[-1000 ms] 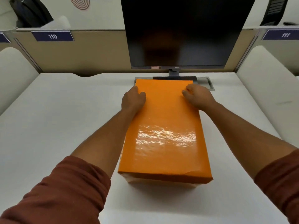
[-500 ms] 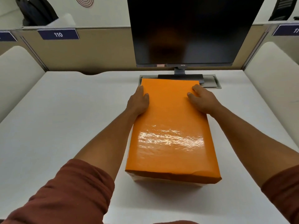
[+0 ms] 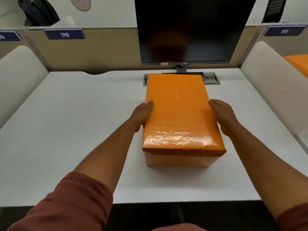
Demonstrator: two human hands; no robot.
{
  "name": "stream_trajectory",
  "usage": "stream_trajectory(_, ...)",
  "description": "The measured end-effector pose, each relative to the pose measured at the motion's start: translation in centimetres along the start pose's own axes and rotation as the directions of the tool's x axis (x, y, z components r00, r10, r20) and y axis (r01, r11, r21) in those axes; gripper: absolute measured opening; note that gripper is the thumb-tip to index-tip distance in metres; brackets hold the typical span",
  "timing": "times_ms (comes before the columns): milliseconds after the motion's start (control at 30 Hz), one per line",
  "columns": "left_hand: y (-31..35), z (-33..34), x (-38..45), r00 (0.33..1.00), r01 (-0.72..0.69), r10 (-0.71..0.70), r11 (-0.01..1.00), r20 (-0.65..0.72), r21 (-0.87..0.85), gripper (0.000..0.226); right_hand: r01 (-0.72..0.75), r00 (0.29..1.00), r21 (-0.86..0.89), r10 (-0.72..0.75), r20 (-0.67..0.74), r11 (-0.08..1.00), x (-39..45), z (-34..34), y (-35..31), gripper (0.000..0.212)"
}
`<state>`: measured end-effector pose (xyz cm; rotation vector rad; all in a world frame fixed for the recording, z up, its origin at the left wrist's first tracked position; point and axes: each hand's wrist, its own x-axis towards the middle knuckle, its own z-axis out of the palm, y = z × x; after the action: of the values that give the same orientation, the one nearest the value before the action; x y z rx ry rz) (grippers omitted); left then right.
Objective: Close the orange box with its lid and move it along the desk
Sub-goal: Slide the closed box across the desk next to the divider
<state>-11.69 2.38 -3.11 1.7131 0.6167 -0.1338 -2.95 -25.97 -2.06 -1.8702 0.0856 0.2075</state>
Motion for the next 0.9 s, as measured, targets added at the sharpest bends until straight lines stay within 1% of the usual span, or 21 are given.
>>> stream_trajectory(200, -1.6, 0.2, -3.8, 0.999, 0.035, -0.035, 0.999, 0.021, 0.01, 0.07, -0.027, 1.0, 0.003, 0.027, -0.007, 1.0, -3.9, -0.6, 0.6, 0.041)
stream_trajectory(367, -3.4, 0.2, -6.3, 0.995, 0.092, -0.092, 0.996, 0.043, -0.007, 0.069, -0.133, 0.991, 0.014, 0.133, 0.025, 0.991, -6.3, -1.3, 2.2, 0.055)
stream_trajectory(433, -3.8, 0.2, -7.0, 0.993, 0.113, -0.113, 0.994, 0.044, -0.003, 0.071, -0.186, 0.982, 0.063, 0.183, 0.053, 0.98, -7.0, -1.6, 3.0, 0.06)
stream_trajectory(500, -3.8, 0.3, -7.4, 0.988, 0.143, -0.143, 0.99, 0.056, -0.004, 0.075, -0.239, 0.967, 0.122, 0.225, 0.118, 0.963, -7.3, -1.8, 3.7, 0.063)
stream_trajectory(567, -3.6, 0.4, -7.6, 0.986, 0.15, -0.149, 0.989, 0.07, -0.007, 0.077, -0.27, 0.954, 0.142, 0.245, 0.174, 0.952, -7.4, -1.9, 4.2, 0.063)
stream_trajectory(667, -3.2, 0.4, -7.6, 0.99, 0.134, -0.134, 0.991, 0.042, -0.006, 0.076, -0.249, 0.958, 0.152, 0.221, 0.18, 0.956, -7.2, -1.9, 4.3, 0.065)
stream_trajectory(900, -2.7, -2.5, -7.0, 0.989, 0.096, -0.106, 0.991, -0.108, -0.093, 0.071, -0.145, 0.959, 0.136, 0.105, 0.264, 0.98, -5.0, 0.2, 1.5, 0.057)
